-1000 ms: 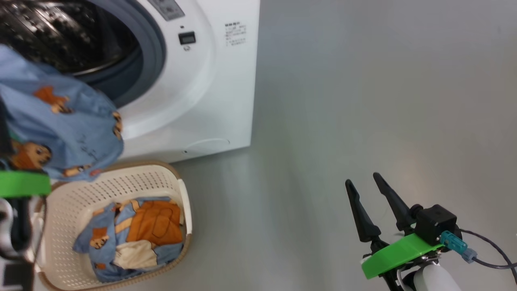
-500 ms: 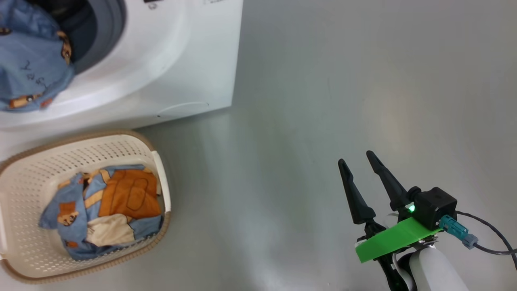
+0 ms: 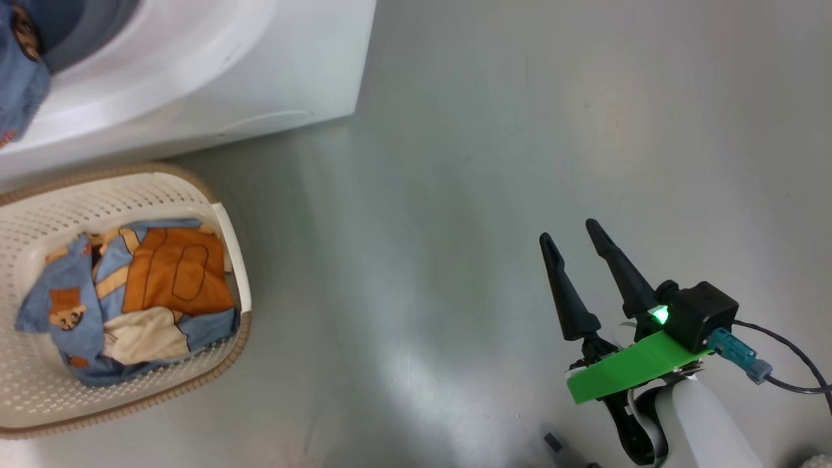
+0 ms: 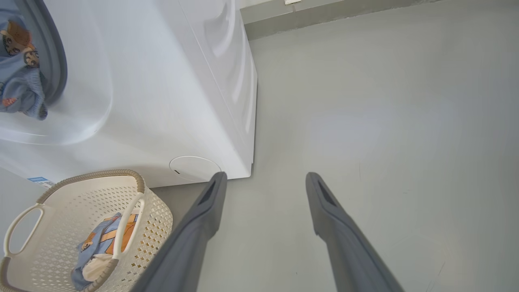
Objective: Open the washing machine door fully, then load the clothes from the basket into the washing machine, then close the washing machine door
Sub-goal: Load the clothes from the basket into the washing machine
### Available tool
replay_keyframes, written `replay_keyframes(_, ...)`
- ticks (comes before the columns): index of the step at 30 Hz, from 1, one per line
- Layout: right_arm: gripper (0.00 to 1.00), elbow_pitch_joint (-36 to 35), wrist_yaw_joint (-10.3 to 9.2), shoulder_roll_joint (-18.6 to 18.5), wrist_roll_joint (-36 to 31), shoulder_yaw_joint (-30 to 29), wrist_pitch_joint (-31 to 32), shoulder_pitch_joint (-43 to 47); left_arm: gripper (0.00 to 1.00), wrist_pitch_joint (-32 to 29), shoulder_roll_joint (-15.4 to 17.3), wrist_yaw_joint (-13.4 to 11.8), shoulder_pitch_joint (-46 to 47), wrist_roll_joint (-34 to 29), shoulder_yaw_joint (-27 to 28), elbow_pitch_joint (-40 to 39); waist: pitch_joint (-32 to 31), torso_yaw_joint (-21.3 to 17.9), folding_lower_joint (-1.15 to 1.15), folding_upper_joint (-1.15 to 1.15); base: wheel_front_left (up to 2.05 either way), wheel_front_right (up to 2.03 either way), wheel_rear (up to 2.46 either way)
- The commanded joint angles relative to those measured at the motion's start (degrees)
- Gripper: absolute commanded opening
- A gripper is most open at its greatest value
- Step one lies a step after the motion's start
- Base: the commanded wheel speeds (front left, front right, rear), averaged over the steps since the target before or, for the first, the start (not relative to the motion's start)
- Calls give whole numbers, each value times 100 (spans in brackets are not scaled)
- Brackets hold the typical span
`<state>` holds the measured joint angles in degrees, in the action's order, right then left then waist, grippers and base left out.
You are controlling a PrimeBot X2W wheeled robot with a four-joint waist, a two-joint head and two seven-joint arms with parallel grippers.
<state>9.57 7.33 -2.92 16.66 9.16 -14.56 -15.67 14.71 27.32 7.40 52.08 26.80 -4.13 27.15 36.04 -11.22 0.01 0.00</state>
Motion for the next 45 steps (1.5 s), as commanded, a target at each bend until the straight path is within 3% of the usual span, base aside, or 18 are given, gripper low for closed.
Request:
replay_keyframes(1,100,-124,16,4,29,186,-44,4,0,-3,396,9,283,84,15,56,218,12,-1,0,0,0,0)
replay_keyframes(7,100,-86,16,4,73,305,-44,-114,0,-302,492,9,1107,216,-428,796,413,-6,-1,0,0,0,0)
replay_keyframes(18,100,-1,16,4,175,502,-44,-118,0,-926,388,9,2255,569,-990,1618,646,-44,-1,0,0,0,0)
replay_keyframes(26,100,18,16,4,230,641,-44,-126,0,-707,361,9,2825,514,-1267,1835,803,-92,-1,0,0,0,0)
replay_keyframes(34,100,-17,16,4,277,711,-44,-164,0,18,484,9,3063,239,-1603,1158,934,-142,-1,0,0,0,0)
replay_keyframes(40,100,-26,16,4,304,702,-44,-234,0,27,578,9,2737,-124,-1087,-7,1025,-130,-1,0,0,0,0)
replay_keyframes(45,100,43,16,4,299,702,-44,-266,0,28,491,9,2399,-192,-908,91,961,-75,-1,0,0,0,0)
